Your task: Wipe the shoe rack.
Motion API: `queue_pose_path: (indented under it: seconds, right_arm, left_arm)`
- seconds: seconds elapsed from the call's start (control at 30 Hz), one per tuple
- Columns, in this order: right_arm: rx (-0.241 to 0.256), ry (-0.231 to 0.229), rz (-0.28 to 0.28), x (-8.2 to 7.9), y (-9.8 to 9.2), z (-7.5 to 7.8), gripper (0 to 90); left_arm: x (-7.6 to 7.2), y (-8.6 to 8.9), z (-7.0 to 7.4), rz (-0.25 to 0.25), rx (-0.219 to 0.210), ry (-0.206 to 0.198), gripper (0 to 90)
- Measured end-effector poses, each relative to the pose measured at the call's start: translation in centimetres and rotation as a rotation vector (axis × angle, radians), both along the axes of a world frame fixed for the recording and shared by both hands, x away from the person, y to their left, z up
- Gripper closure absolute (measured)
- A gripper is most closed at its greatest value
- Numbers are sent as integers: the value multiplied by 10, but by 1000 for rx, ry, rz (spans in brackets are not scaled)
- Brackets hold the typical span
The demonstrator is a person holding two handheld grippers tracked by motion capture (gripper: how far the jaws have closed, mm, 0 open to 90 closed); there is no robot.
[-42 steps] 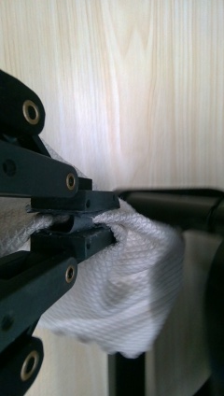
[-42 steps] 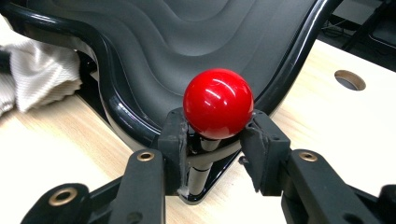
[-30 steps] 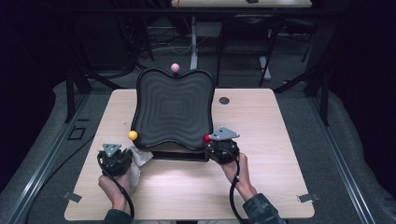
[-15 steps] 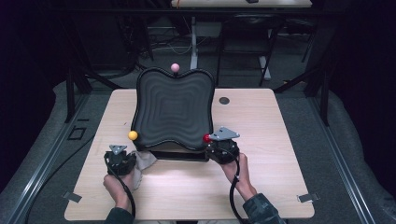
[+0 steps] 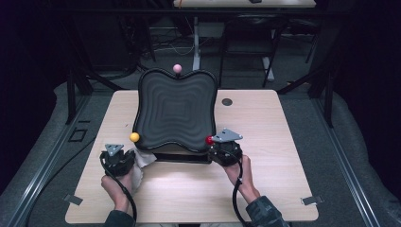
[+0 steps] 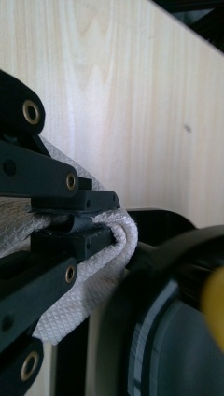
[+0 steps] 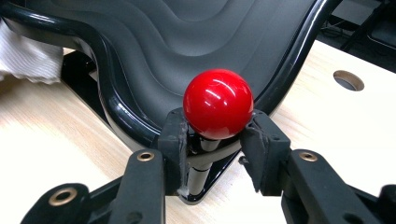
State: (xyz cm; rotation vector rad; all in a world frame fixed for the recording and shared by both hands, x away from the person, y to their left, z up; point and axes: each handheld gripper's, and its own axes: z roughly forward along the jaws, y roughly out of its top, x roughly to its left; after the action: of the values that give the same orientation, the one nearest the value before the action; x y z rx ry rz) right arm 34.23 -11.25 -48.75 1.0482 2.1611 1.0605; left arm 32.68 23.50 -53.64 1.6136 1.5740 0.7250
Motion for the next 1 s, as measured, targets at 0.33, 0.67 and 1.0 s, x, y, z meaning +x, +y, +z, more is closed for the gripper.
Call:
queue_pose_path:
  seconds: [0.33,0.67,1.0]
  right_arm:
    - [2,1,3,0,0,0,622]
    - [4,2,1,0,-1,0,622]
    - [6,2,11,1,0,0,622]
  left_arm:
    - [-14,-3,15,-21,-8,-48,830]
    - [-21,-15,22,-93,-1,-44,833]
    - [-25,-35,27,-162,6,-60,832]
